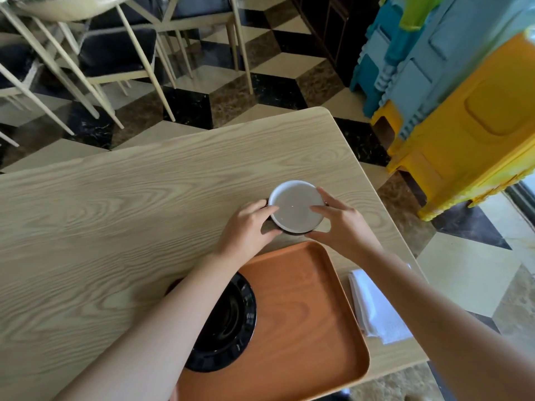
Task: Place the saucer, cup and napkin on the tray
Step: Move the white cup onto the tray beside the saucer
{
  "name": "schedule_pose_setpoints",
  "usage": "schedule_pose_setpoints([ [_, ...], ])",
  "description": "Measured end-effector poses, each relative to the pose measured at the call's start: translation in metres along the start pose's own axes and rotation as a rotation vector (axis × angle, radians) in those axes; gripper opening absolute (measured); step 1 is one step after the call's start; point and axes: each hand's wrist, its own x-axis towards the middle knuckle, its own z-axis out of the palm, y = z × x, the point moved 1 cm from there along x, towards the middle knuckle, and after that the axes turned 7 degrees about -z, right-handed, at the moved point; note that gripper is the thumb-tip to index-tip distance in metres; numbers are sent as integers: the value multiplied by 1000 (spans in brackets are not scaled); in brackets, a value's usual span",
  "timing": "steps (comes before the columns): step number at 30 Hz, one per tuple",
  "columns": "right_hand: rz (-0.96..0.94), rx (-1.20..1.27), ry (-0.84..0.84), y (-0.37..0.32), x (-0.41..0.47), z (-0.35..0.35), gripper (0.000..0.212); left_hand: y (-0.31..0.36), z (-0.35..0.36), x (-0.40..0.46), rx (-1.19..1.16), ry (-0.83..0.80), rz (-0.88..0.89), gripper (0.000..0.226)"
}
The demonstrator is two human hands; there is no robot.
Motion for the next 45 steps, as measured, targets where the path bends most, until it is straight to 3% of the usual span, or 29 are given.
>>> schedule_pose_setpoints([
  [6,-21,72,54,-18,-29,-13,51,13,-20,-31,-44,21,33,45],
  [18,-8,130,-100,-37,-85,-4,52,18,-9,-106,-3,-39,-37,40],
  [35,-95,-24,-100,-31,-84,3,59,16,0,-106,57,-12,-36,42],
  [41,-156,-94,-146,-31,-83,-4,68,19,-4,-111,218,-119,-7,52],
  [43,-158,-115,-126,-30,-87,-12,67,23,-10,-116,233,-83,-26,54],
  [45,-90,-100,-45,-25,-97,-20,59,32,-16,-122,170,54,-4,48],
])
